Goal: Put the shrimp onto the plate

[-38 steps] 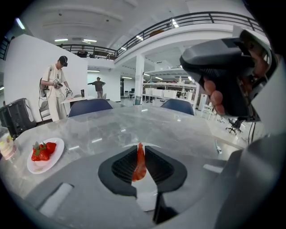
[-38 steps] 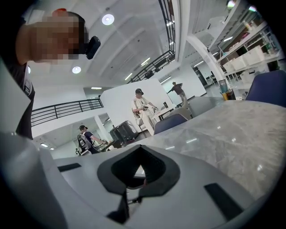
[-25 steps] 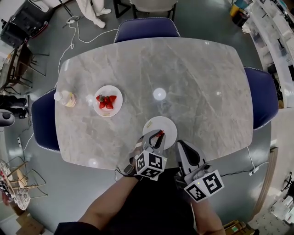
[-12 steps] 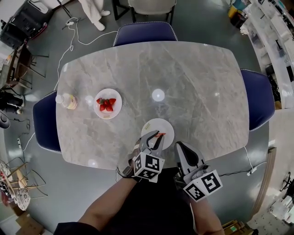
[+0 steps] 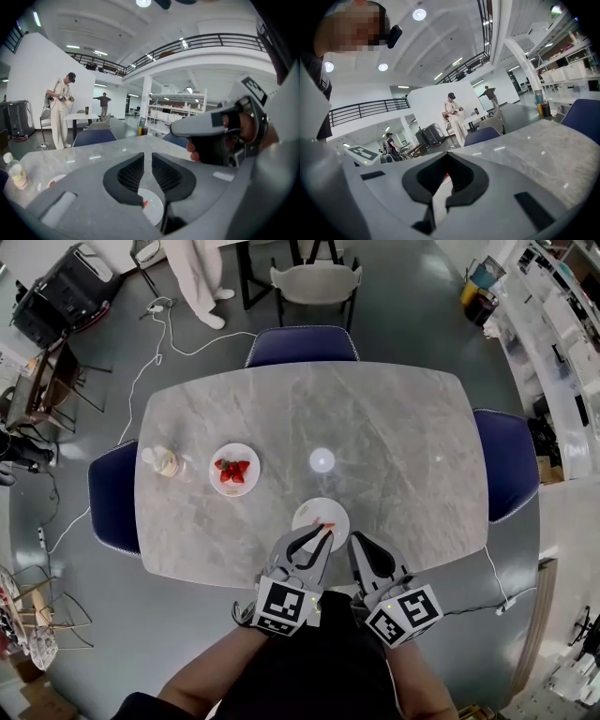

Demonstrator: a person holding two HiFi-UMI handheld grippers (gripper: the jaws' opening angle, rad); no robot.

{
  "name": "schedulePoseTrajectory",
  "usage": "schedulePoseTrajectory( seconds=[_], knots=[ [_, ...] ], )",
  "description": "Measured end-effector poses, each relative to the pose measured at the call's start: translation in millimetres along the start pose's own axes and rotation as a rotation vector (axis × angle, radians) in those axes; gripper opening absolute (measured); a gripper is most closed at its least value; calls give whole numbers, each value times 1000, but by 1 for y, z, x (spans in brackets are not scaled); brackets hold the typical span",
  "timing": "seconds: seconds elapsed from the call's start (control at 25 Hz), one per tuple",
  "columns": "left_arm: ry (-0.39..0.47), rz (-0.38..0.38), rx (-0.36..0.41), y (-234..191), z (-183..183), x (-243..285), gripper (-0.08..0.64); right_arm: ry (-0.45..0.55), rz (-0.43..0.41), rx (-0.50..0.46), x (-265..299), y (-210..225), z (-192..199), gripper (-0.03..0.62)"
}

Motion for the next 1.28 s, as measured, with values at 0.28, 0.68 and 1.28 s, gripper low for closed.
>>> schedulePoseTrajectory(
  seconds=[0.28, 0.68, 1.28],
  knots=[
    [138, -30, 0, 5, -58, -46, 9, 38, -33, -60, -6, -26, -35, 2],
    [230, -4, -53, 6, -115, -83, 8, 98, -55, -173, -17, -55, -82, 2],
    [368, -31, -31, 18, -167, -124, 8, 142, -94, -290, -35, -93, -136, 0]
  ],
)
Point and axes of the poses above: the fingertips, and each gripper's own axes: x forward along the fingers, y to its right, z out of its underside, the point moved 7 cm from there along -x, backward along the fingers, and after that the axes turned 4 degrees about -y, right-handed, at the moved point
